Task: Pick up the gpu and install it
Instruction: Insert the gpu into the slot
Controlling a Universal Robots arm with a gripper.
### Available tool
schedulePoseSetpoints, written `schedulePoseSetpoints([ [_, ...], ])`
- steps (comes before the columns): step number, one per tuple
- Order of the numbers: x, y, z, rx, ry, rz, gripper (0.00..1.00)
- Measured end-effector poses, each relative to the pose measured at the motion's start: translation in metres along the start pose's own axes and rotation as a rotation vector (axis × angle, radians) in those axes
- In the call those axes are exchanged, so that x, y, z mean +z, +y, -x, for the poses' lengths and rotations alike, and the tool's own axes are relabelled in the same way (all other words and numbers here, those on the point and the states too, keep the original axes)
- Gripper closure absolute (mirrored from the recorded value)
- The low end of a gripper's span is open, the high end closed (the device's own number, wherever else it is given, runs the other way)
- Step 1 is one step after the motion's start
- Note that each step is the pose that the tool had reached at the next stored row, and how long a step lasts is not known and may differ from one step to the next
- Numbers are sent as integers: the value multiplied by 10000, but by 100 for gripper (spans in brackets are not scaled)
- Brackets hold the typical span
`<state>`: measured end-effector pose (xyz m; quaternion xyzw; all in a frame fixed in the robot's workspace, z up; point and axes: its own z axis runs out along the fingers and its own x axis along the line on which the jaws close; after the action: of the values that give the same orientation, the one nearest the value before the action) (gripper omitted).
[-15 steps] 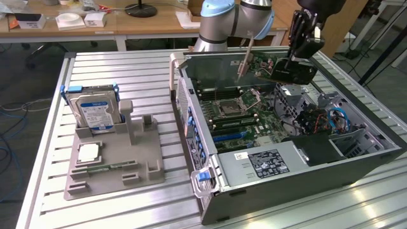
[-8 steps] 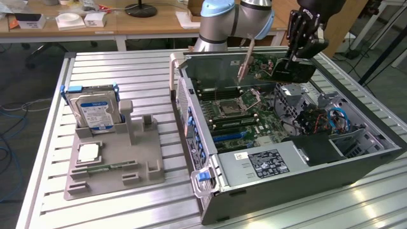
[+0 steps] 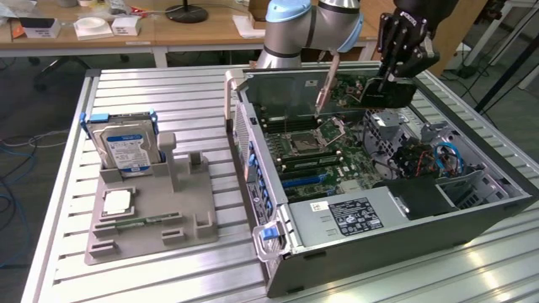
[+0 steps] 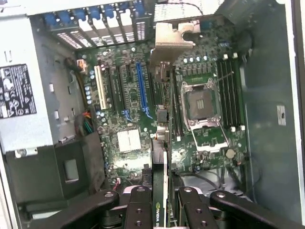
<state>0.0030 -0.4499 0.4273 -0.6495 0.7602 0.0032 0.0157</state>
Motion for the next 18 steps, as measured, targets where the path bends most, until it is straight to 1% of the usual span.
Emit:
schedulePoseSetpoints([
  [4, 0, 0, 0, -480, -7, 13, 74],
  [12, 0, 0, 0, -1147, -18, 32, 74],
  [18, 3, 0, 0, -1254, -19, 32, 74],
])
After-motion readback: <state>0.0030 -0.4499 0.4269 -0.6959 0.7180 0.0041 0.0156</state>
